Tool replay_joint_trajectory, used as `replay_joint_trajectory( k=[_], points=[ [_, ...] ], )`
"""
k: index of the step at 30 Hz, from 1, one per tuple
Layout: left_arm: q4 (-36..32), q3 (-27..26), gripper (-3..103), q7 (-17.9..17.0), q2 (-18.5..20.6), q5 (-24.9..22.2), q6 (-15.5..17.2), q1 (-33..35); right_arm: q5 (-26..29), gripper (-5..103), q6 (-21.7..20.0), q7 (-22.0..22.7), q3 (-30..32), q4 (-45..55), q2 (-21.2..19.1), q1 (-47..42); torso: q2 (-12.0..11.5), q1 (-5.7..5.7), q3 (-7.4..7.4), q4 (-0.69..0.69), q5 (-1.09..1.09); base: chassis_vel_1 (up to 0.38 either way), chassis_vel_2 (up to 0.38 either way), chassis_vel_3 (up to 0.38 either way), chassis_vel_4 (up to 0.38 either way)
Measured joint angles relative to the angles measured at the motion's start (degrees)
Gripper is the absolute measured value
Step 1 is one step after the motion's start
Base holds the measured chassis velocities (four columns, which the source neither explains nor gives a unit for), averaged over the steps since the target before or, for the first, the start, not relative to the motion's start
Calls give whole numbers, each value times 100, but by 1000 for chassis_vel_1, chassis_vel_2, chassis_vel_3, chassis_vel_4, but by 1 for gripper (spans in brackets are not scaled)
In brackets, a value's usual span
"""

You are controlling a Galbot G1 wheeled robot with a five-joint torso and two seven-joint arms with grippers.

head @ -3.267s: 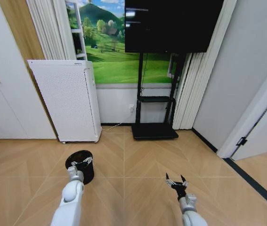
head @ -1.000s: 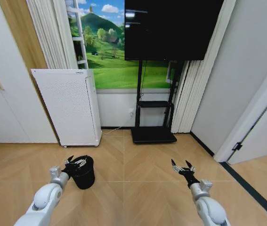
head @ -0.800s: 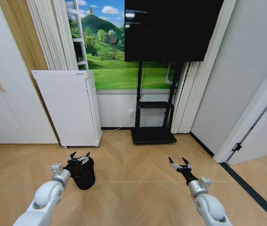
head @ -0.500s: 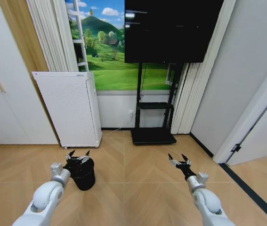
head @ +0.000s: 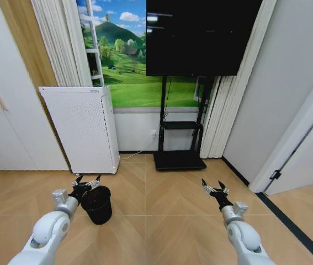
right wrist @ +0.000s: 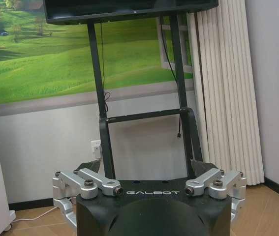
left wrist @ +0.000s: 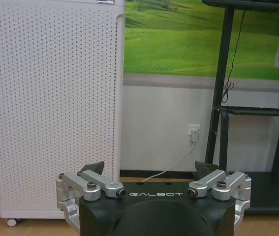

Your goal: Pick up the trash bin and place the garbage on the floor into it.

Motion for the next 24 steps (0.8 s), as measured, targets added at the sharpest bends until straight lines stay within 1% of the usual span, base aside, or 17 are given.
replay_joint_trajectory(
  k=[1,3,4,6,7,8,9,11,12,14,15,17,19,20,22,24],
  points=[
    [14,0,100,25,12,64,-26,-6,-10,100,2,0,0,2,9,3,17,7,11,0,0,0,0,0,0],
    [69,-18,100,162,81,395,-124,-39,-93,100,32,0,-4,3,42,8,88,37,52,0,0,0,0,0,0],
    [69,-18,100,162,81,395,-124,-39,-93,100,32,0,-4,3,42,8,88,37,52,0,0,0,0,0,0],
    [109,-56,100,262,147,624,-192,-64,-161,100,66,-2,-5,3,60,8,159,64,96,0,0,0,0,0,0],
    [109,-56,100,262,147,624,-192,-64,-161,100,66,-2,-5,3,60,8,159,64,96,0,0,0,0,0,0],
    [154,-84,100,344,179,797,-282,-81,-186,100,73,-3,-6,3,63,9,198,78,121,0,0,0,0,0,0],
    [154,-84,100,344,179,797,-282,-81,-186,100,73,-3,-6,3,63,9,198,78,121,0,0,0,0,0,0],
    [246,-143,100,494,222,1049,-446,-95,-225,100,74,-3,-6,16,59,30,267,104,165,0,1,0,0,0,0],
    [246,-143,100,494,222,1049,-446,-95,-225,100,74,-3,-6,16,59,30,267,104,165,0,1,0,0,0,0],
    [285,-192,100,600,230,1182,-578,-107,-233,100,68,-3,-6,30,39,60,340,136,205,0,0,0,0,0,0],
    [285,-192,100,600,230,1182,-578,-107,-233,100,68,-3,-6,30,39,60,340,136,205,0,0,0,0,0,0],
    [336,-245,100,677,215,1271,-689,-127,-296,100,68,-2,-13,26,32,88,412,166,246,0,1,0,0,0,0],
    [363,-255,100,687,201,1265,-731,-131,-316,100,70,-3,-18,24,35,94,441,177,265,0,0,0,0,0,0],
    [421,-270,100,747,172,1249,-817,-139,-340,100,80,-3,-21,24,48,92,487,195,295,0,0,0,0,0,0],
    [445,-280,100,781,159,1255,-843,-144,-354,100,88,-3,-21,25,54,88,504,201,304,0,0,0,0,0,0],
    [556,-305,100,949,105,1265,-981,-185,-398,100,131,-7,-19,31,73,40,563,224,341,1,0,0,0,0,0]
  ],
)
